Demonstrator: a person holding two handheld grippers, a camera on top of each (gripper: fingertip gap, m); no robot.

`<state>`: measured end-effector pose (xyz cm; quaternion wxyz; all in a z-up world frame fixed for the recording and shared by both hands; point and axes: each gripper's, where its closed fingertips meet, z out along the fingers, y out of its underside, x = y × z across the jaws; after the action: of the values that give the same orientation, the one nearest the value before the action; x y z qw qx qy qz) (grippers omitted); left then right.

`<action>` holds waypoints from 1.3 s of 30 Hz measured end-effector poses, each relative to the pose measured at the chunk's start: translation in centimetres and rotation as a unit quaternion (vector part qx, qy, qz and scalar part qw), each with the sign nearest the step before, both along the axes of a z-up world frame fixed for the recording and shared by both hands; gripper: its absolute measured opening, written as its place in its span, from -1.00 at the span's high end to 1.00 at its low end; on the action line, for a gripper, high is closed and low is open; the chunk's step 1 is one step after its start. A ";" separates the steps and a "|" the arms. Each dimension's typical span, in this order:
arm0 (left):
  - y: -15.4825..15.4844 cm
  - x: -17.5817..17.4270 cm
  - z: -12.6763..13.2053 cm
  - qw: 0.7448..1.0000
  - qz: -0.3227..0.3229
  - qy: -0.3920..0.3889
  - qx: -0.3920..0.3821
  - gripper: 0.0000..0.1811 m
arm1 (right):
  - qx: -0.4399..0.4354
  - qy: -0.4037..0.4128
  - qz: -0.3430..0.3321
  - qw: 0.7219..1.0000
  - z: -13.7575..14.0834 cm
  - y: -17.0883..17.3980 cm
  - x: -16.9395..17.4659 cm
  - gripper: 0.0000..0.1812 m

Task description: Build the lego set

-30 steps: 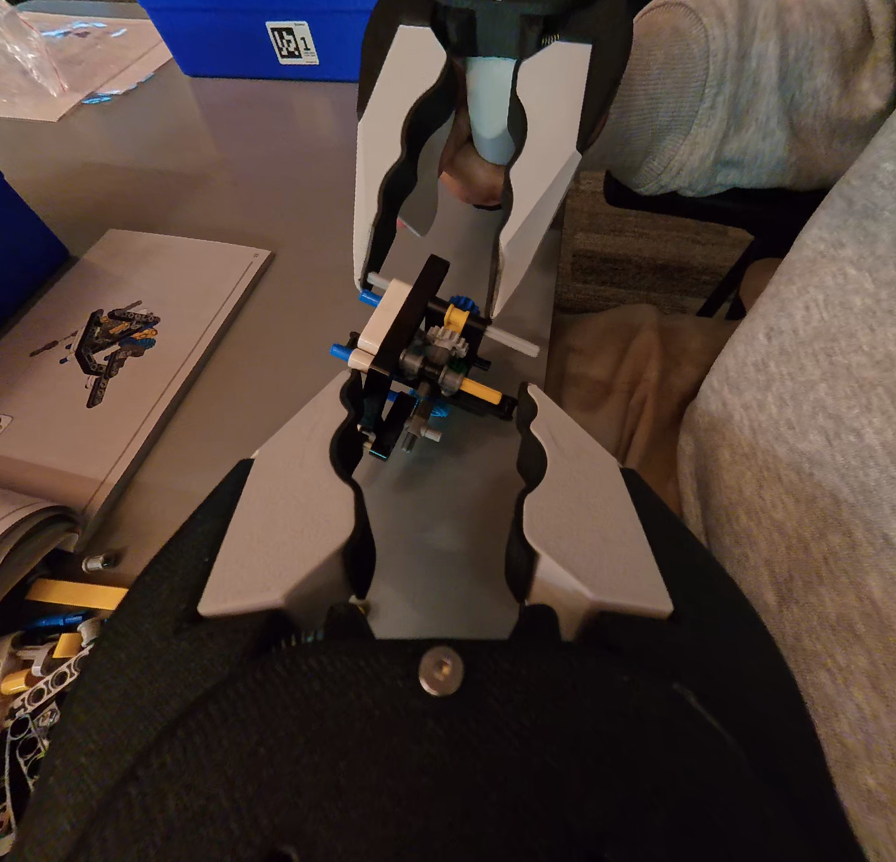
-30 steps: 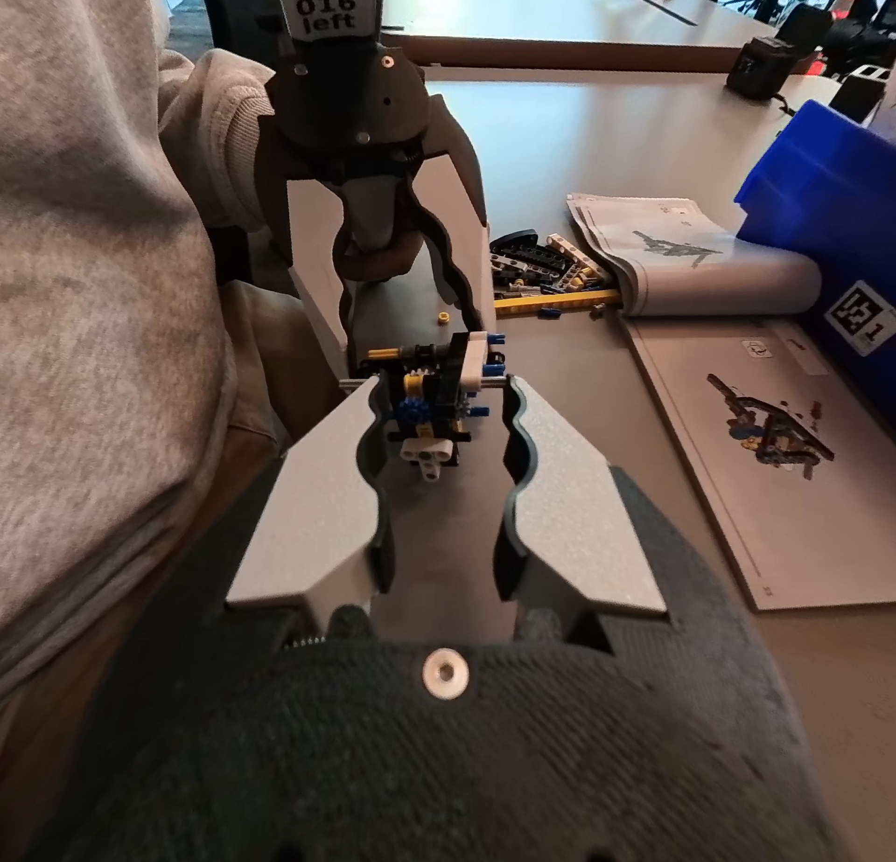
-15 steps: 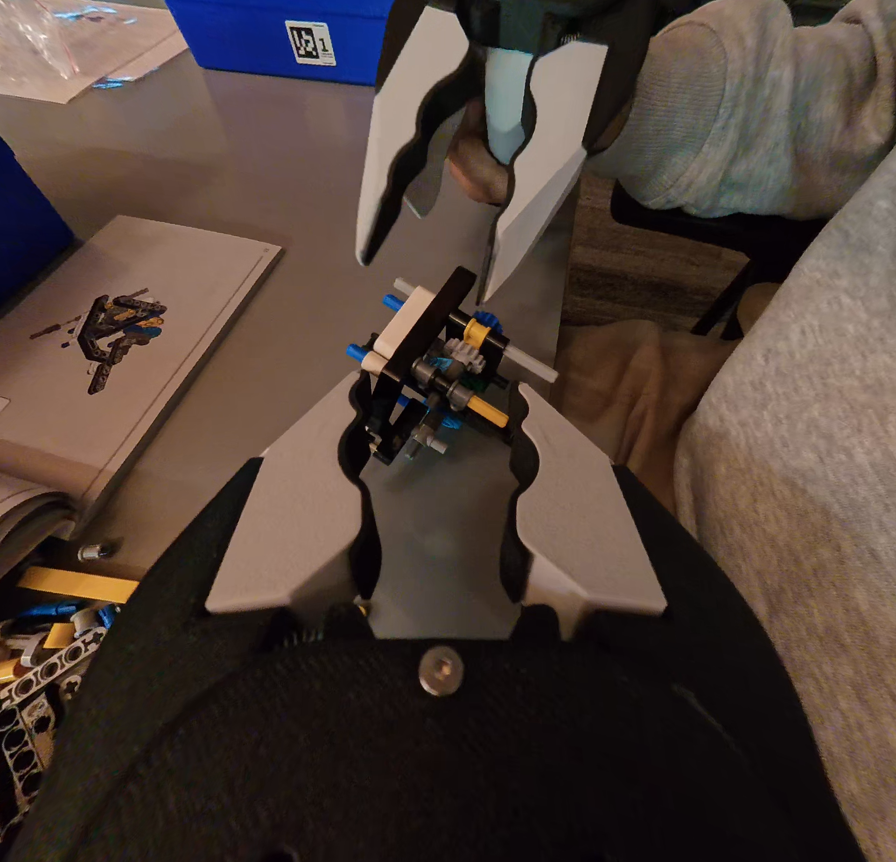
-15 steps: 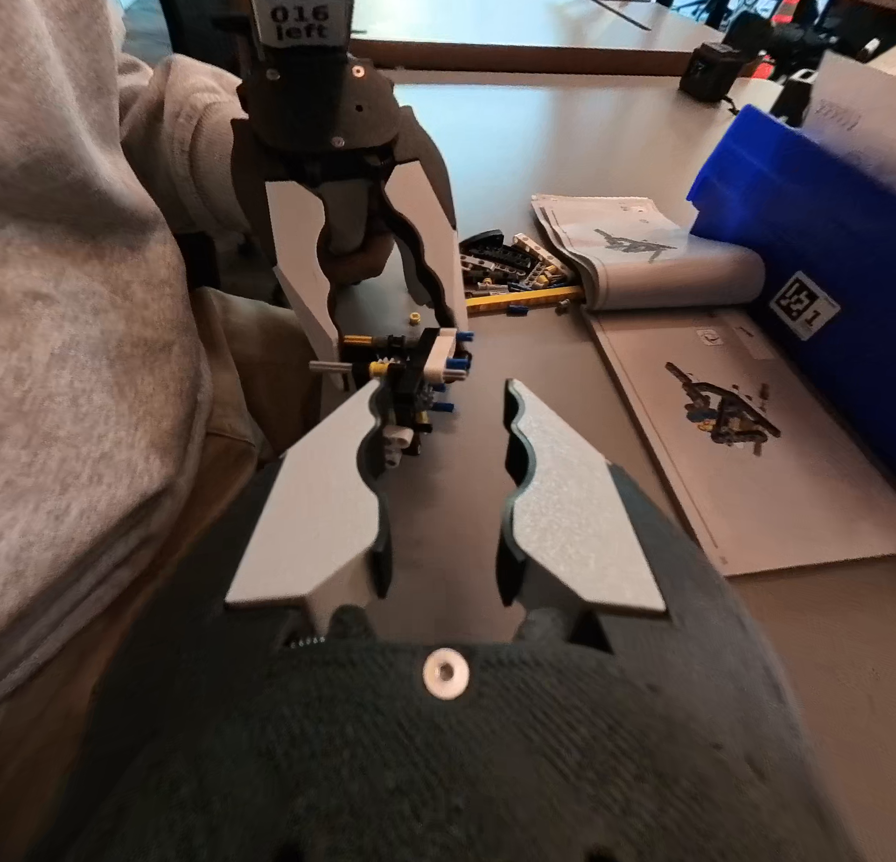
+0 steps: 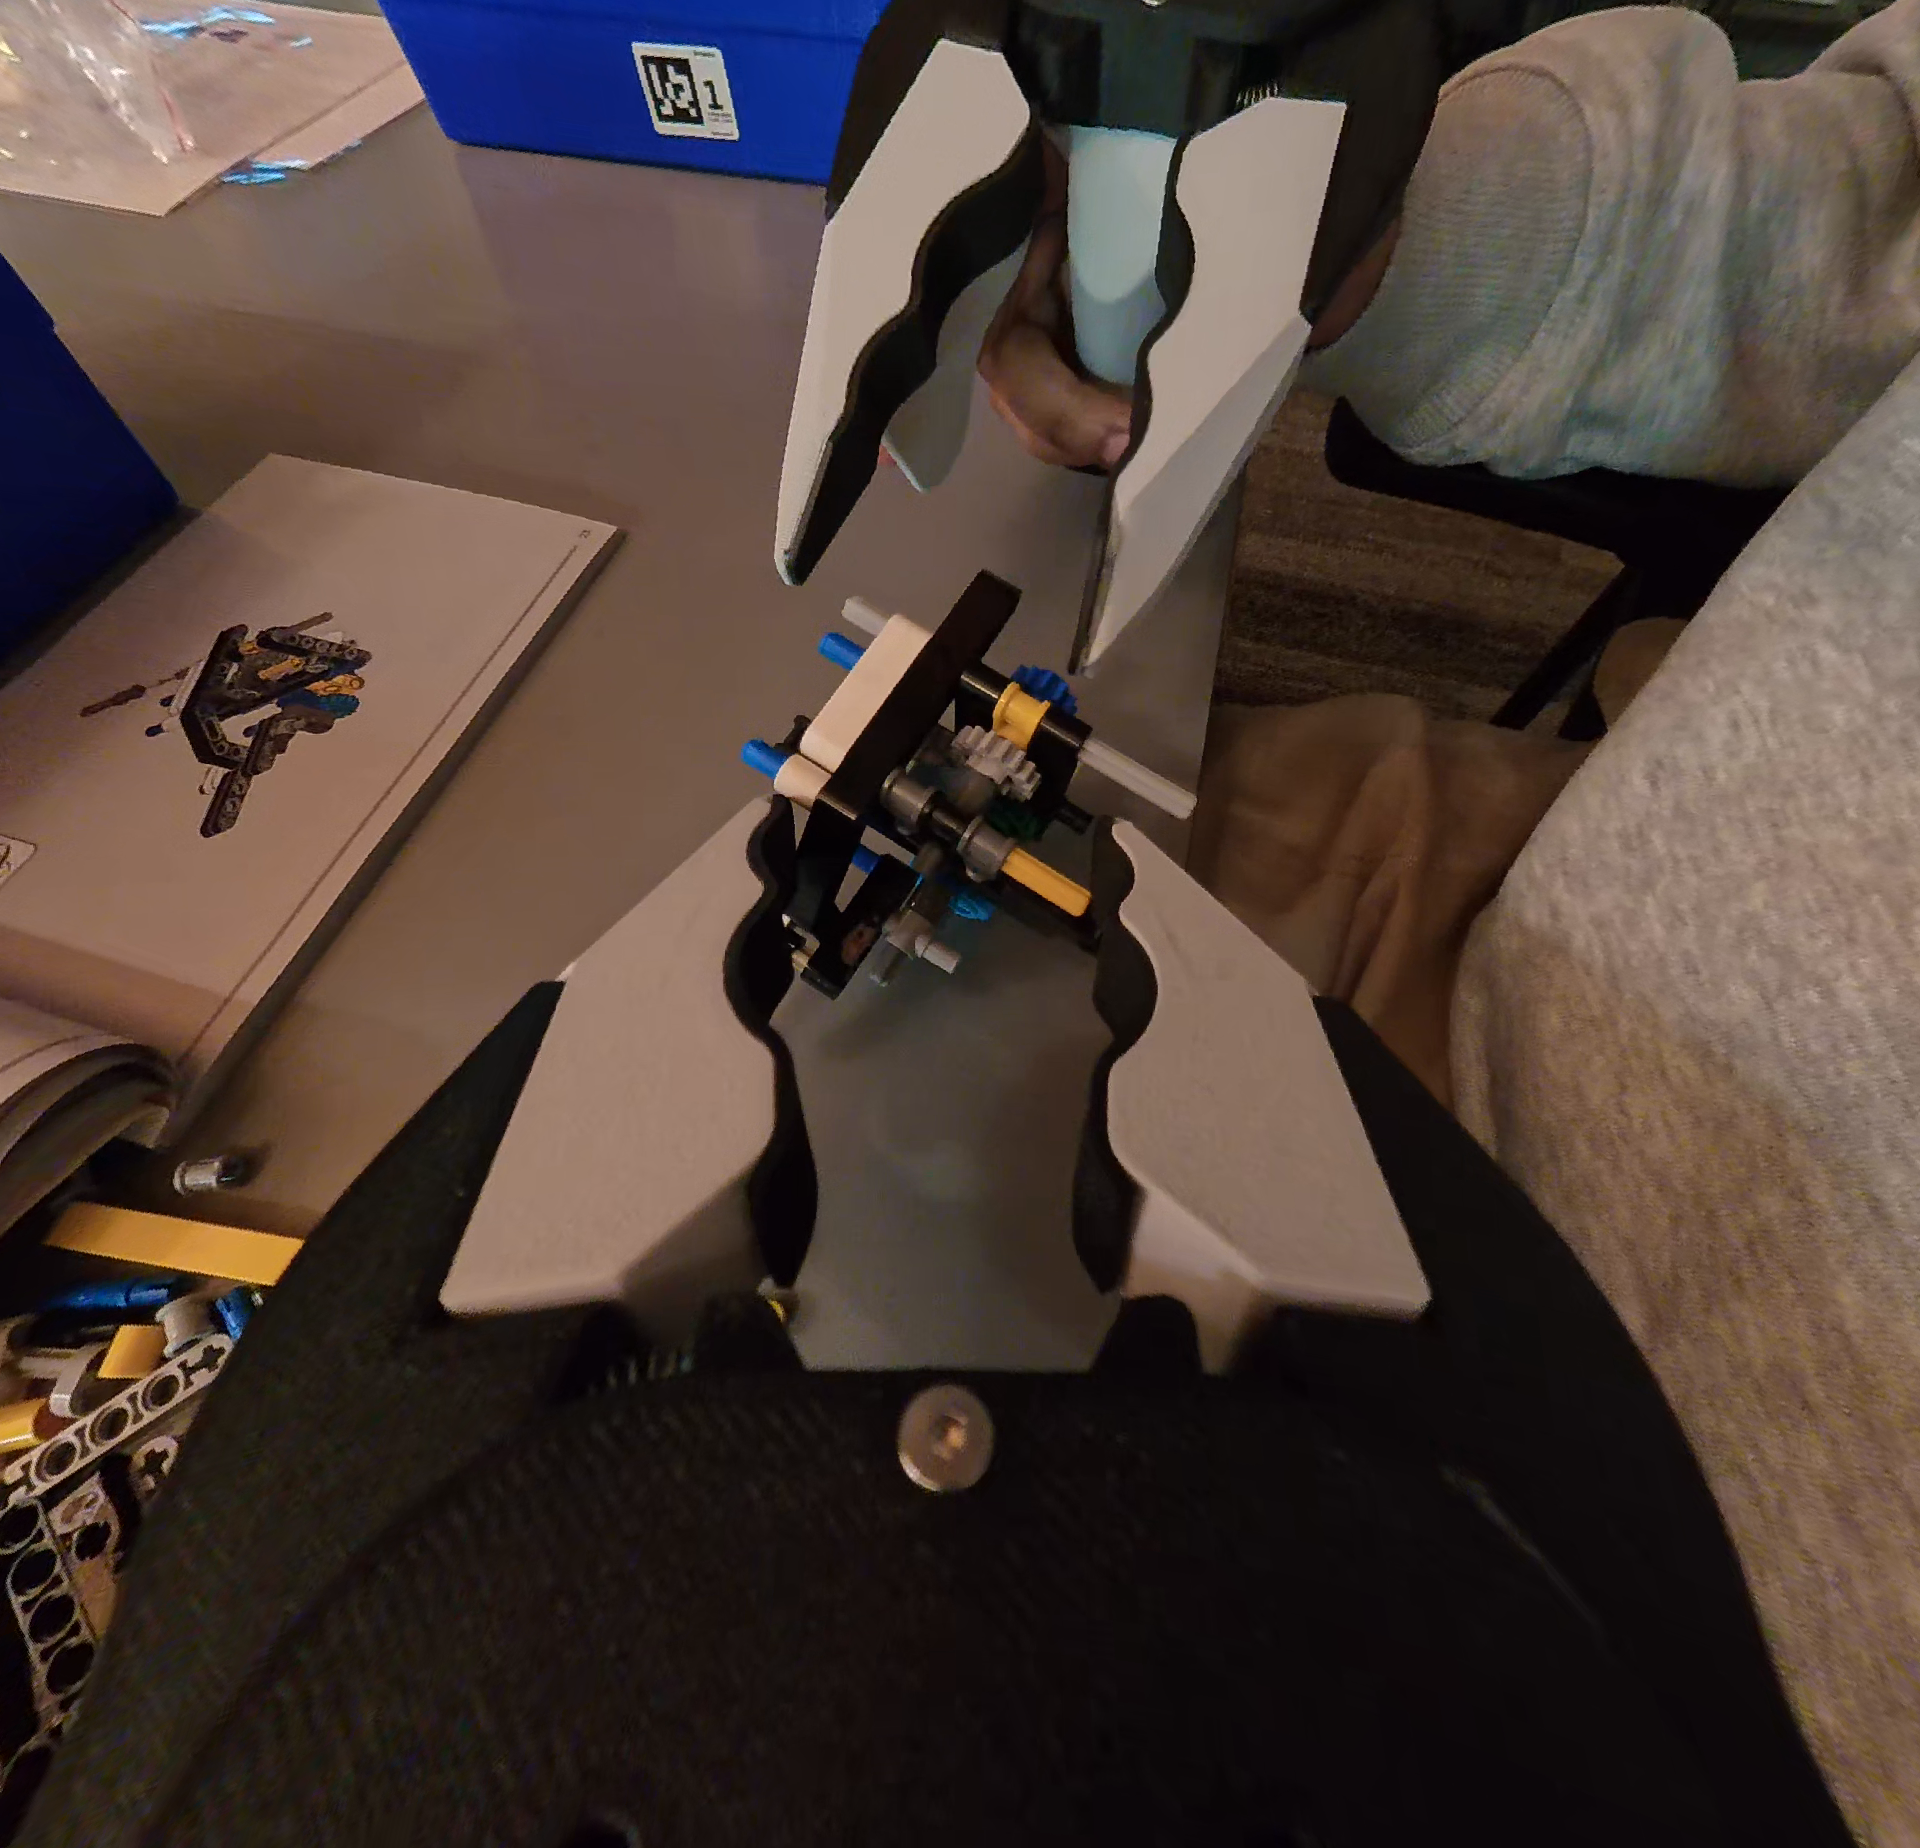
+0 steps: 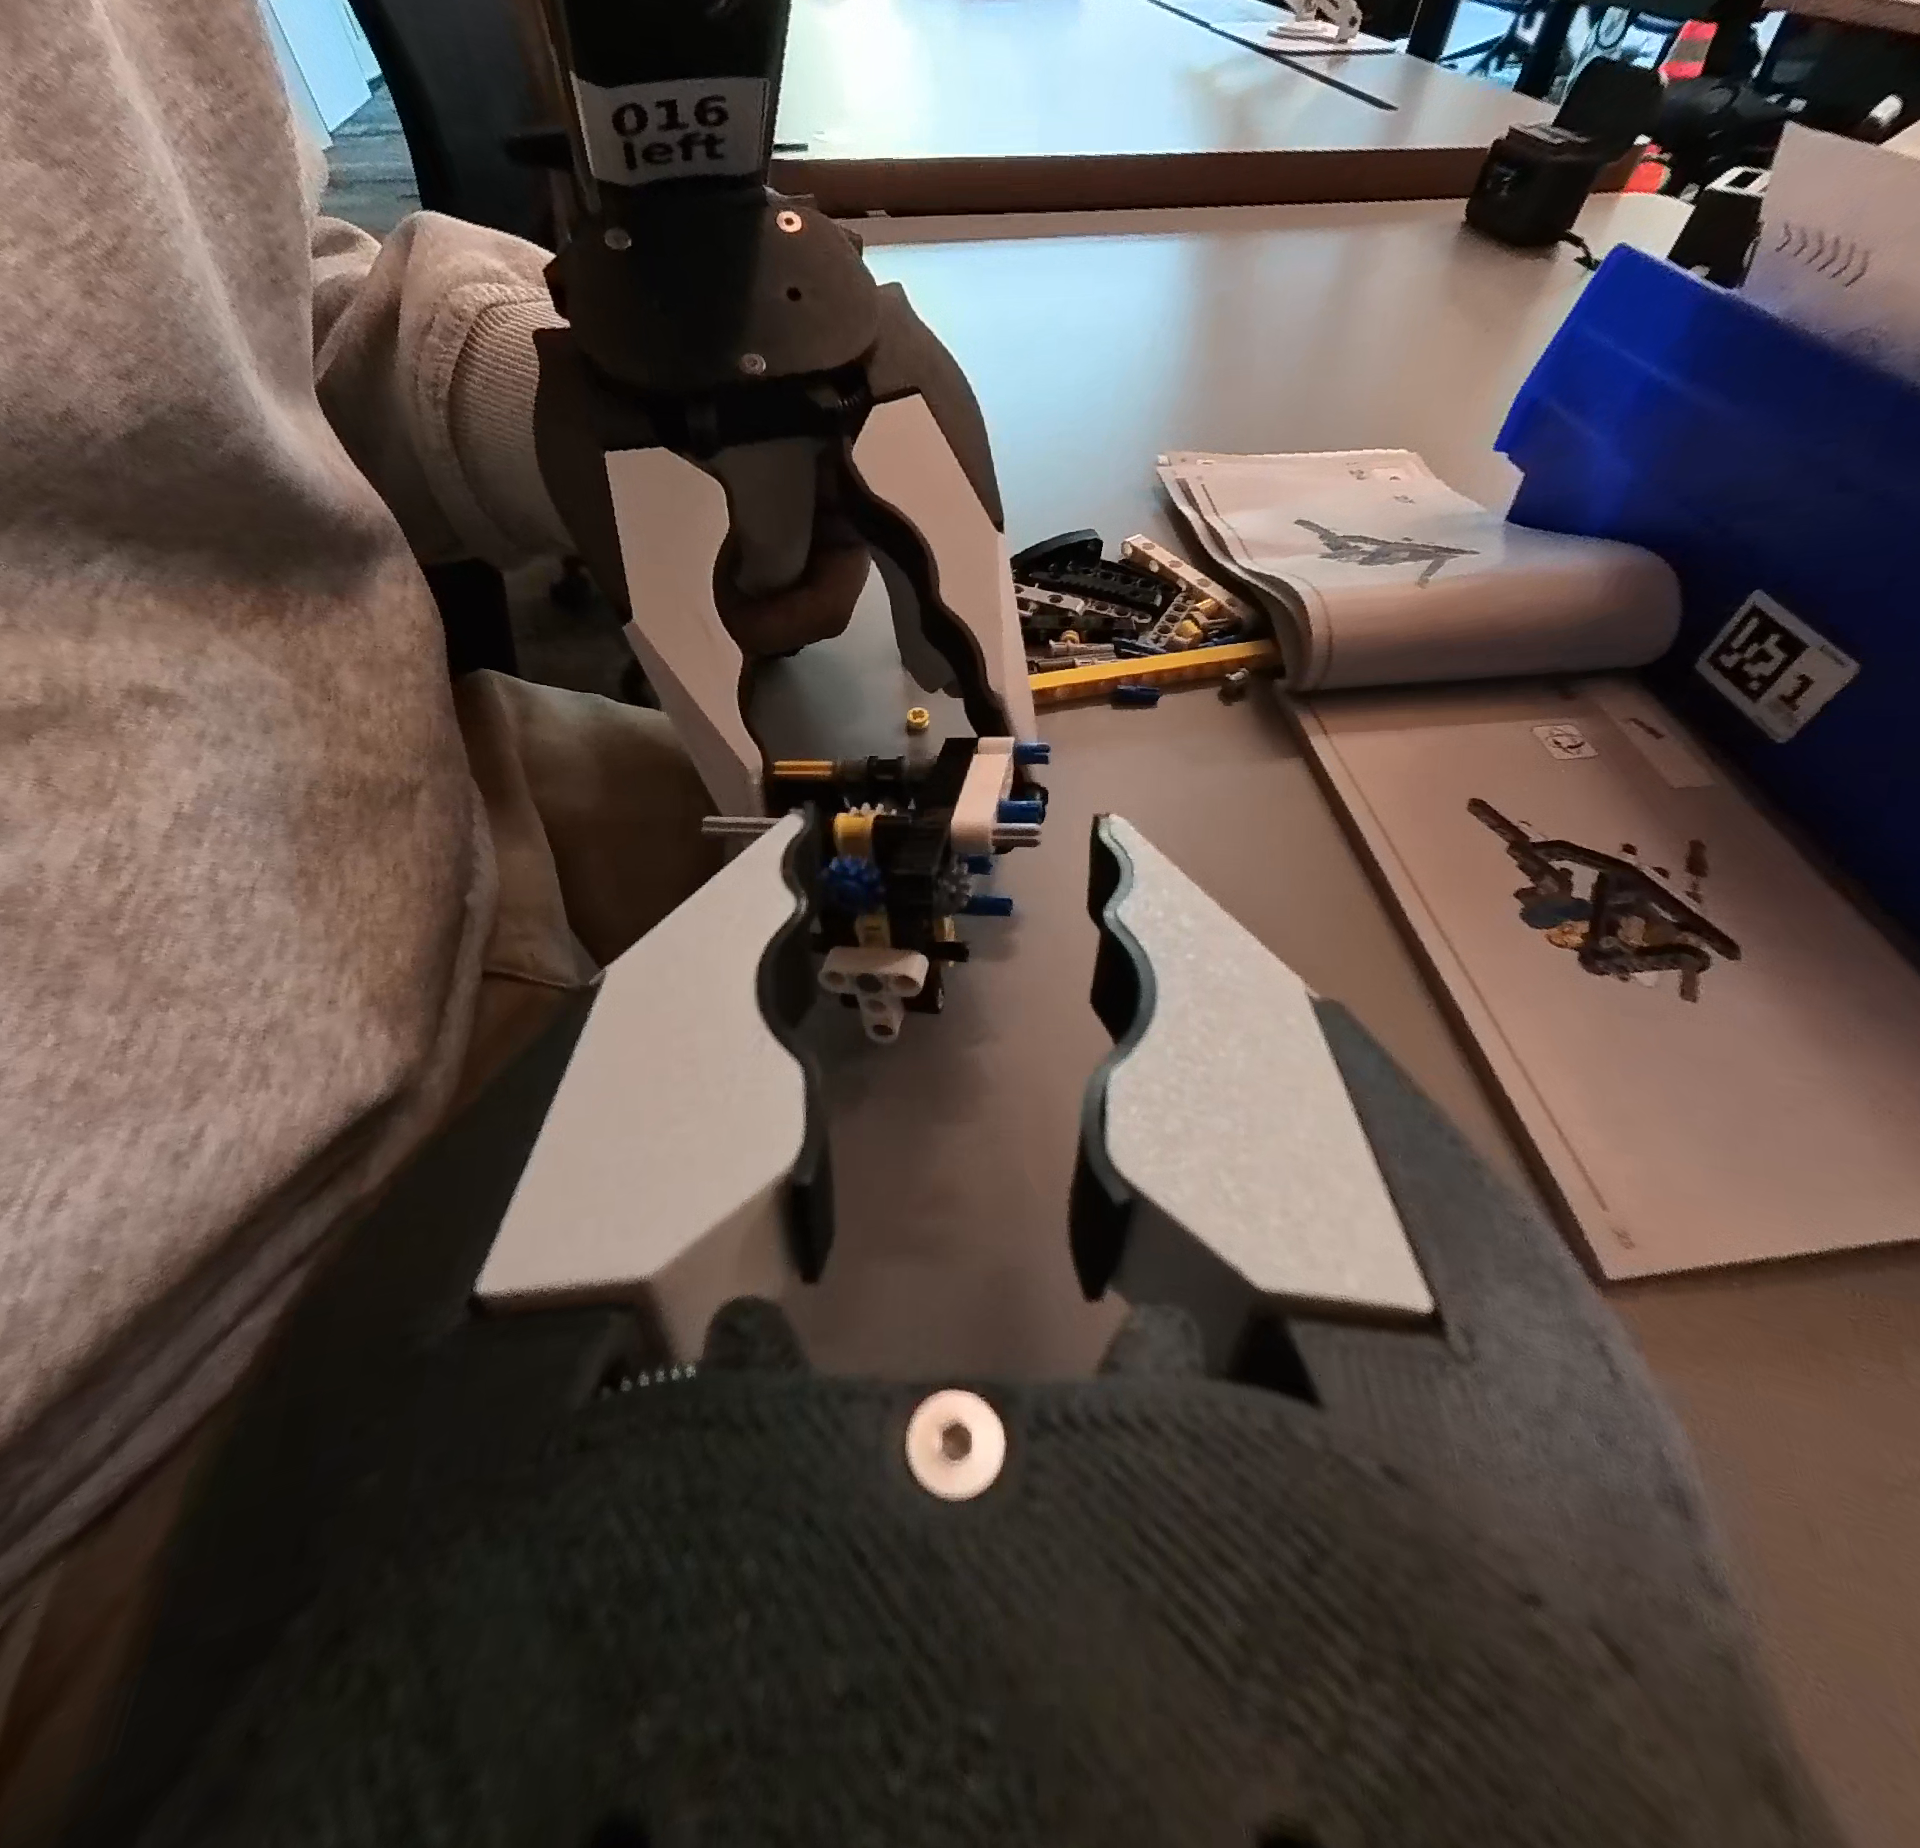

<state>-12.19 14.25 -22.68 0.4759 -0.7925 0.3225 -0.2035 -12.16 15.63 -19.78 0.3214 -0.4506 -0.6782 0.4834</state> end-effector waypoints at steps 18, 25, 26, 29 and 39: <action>0.0 0.0 0.3 1.000 0.003 -0.015 -0.006 0.39 | -0.009 -0.004 -0.002 1.000 -0.8 0.5 0.0 0.70; -0.1 0.1 0.5 1.000 0.003 -0.021 -0.010 0.38 | -0.020 -0.006 0.000 1.000 -0.8 0.7 0.0 0.71; -0.1 0.1 0.5 1.000 0.003 -0.022 -0.010 0.38 | -0.019 -0.006 -0.001 1.000 -0.8 0.8 0.0 0.71; -0.1 0.1 0.6 1.000 0.004 -0.026 -0.011 0.38 | -0.020 -0.009 -0.002 1.000 -0.8 0.7 0.0 0.73; -0.1 0.1 0.6 1.000 0.009 -0.018 -0.007 0.38 | -0.027 -0.014 -0.010 1.000 -0.6 0.7 0.2 0.67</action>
<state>-12.04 14.12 -22.08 0.4780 -0.7947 0.3057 -0.2158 -11.96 16.31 -20.36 0.3047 -0.4724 -0.6649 0.4918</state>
